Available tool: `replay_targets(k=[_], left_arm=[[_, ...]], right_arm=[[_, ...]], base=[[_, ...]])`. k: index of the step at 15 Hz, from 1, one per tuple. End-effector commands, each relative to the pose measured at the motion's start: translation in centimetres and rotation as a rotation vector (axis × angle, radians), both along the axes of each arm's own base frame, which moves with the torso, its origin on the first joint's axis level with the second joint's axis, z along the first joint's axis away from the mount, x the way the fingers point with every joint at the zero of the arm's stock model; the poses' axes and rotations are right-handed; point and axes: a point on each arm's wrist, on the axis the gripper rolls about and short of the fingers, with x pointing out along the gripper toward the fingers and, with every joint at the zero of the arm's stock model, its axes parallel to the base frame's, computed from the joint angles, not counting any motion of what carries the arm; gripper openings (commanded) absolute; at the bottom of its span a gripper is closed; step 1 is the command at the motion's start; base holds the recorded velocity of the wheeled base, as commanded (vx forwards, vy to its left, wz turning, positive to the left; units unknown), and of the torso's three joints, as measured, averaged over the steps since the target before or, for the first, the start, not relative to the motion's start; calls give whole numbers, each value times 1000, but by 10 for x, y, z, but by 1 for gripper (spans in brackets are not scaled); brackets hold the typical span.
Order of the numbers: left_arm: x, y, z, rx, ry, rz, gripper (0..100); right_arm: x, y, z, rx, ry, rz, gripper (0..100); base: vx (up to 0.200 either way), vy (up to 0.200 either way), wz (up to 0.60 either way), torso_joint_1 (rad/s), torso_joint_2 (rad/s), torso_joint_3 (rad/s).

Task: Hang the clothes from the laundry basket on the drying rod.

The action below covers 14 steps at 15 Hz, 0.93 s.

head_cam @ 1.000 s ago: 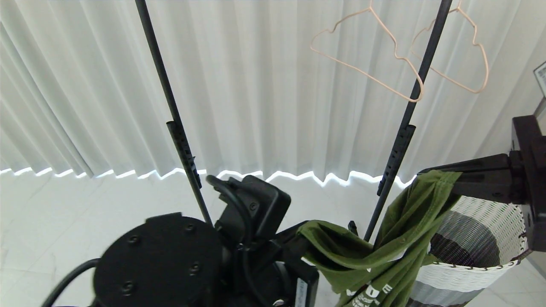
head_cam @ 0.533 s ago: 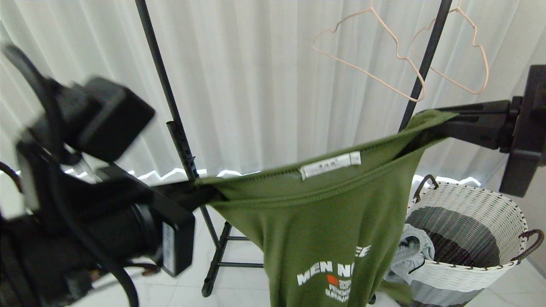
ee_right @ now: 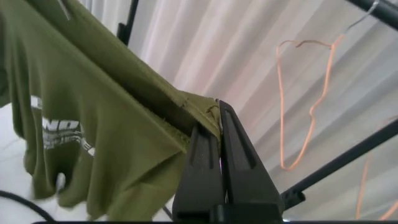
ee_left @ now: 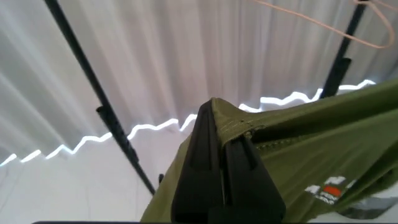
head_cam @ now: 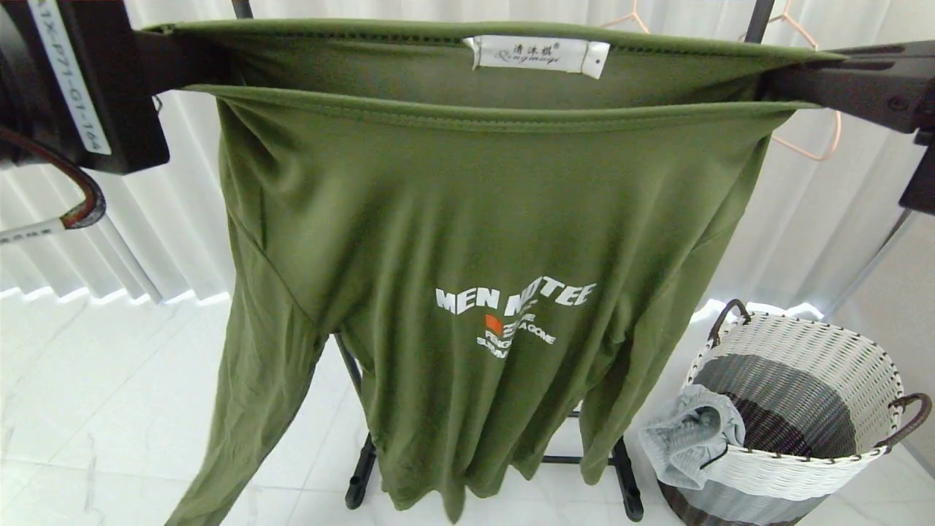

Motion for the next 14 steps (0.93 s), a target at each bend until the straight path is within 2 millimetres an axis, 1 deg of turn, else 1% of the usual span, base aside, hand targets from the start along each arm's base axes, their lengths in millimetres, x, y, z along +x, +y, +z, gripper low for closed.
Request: replay_targets(k=[1,2,3,5,6,7,8,9,10,11,14], left_arm=[[-18,-18,5,-5,-7,-94,0],[-23,-22,9,-15,-12,-111,0],[-25,-25,10,-18,-13,-103,0],[-23,-29,13,-22,-13,-96,0],[-20,-35,14,-29,-16,-97,0],[-17,-43,14,-42,-20,-97,0],[-13,-52,13,-54,-30,-94,0],[-10,-56,13,-61,-35,-91,0],[2,-67,13,-79,-46,-71,0],[14,-72,12,-76,-47,-54,0],[45,-74,15,-75,-57,-49,0]], right_arm=[[-7,-8,8,28,-24,-13,0],[-9,-10,8,30,-26,-14,0],[-12,-14,9,32,-31,-19,0],[-22,-26,11,26,-25,-64,0],[-30,-34,11,14,-17,-53,0],[-38,-36,12,-7,-9,-20,0],[-46,-37,11,-41,3,29,0],[-49,-37,10,-52,9,49,0],[-58,-40,6,-95,35,103,0],[-63,-42,3,-124,42,134,0],[-66,-42,-1,-198,17,162,0]], base=[[0,0,0,0,0,0],[0,0,0,0,0,0],[0,0,0,0,0,0],[0,0,0,0,0,0],[0,0,0,0,0,0],[0,0,0,0,0,0],[0,0,0,0,0,0],[0,0,0,0,0,0],[0,0,0,0,0,0],[0,0,0,0,0,0],[0,0,0,0,0,0]])
